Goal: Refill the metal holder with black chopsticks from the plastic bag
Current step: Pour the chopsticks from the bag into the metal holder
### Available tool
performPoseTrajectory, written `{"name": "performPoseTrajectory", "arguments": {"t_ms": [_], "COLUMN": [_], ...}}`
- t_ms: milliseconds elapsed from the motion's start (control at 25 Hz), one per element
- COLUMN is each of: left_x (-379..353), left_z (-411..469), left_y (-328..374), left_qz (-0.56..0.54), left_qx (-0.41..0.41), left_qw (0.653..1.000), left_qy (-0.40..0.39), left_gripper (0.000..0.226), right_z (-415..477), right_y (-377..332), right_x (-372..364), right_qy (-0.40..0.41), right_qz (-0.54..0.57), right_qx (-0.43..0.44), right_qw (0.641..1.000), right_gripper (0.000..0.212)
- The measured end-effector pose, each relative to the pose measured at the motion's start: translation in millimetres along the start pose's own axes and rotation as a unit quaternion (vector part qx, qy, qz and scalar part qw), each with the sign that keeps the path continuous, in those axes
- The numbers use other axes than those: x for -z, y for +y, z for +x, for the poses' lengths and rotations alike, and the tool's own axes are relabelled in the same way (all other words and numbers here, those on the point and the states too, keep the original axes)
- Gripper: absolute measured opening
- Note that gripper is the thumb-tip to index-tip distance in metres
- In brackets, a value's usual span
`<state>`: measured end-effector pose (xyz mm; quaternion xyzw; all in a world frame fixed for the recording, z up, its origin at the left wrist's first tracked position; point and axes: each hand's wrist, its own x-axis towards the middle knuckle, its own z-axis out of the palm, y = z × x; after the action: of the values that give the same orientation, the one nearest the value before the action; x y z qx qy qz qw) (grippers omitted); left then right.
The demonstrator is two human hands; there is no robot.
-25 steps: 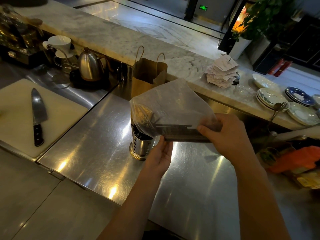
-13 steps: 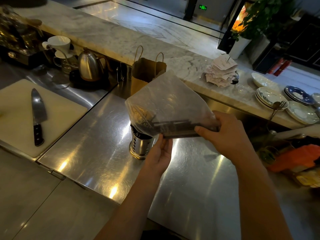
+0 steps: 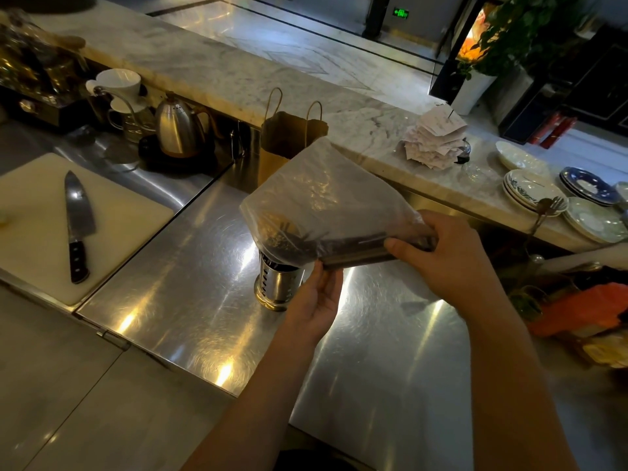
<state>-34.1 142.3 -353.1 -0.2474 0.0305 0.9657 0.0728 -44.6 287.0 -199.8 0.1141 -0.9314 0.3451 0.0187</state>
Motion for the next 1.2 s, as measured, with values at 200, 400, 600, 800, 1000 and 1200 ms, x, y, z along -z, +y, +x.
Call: {"name": "performPoseTrajectory", "arguments": {"t_ms": [200, 400, 600, 800, 1000, 1200], "left_x": [2, 6, 31, 44, 29, 34], "left_z": [-1, 3, 12, 9, 10, 28], "left_y": [6, 13, 46, 57, 60, 74], "left_qz": [0.001, 0.092, 0.214, 0.508, 0.646, 0.657], "left_qx": [-0.010, -0.008, -0.075, -0.260, -0.416, -0.394], "left_qw": [1.000, 0.996, 0.968, 0.797, 0.608, 0.630], "left_qy": [-0.004, 0.012, 0.106, 0.199, 0.199, 0.127], "left_gripper": [0.026, 0.023, 0.023, 0.015, 0.062, 0.095], "right_z": [-2, -1, 6, 8, 12, 21], "right_y": [-5, -5, -3, -5, -12, -9], "right_x": [-5, -1, -9, -10, -7, -6], "right_qy": [0.010, 0.022, 0.037, 0.036, 0.036, 0.031], "right_qz": [0.017, 0.003, 0.011, 0.019, -0.003, -0.017], "right_qx": [0.021, 0.014, 0.017, 0.019, 0.032, 0.038], "right_qw": [1.000, 1.000, 0.999, 0.999, 0.999, 0.999], "right_gripper": [0.015, 0.020, 0.018, 0.013, 0.031, 0.013]}}
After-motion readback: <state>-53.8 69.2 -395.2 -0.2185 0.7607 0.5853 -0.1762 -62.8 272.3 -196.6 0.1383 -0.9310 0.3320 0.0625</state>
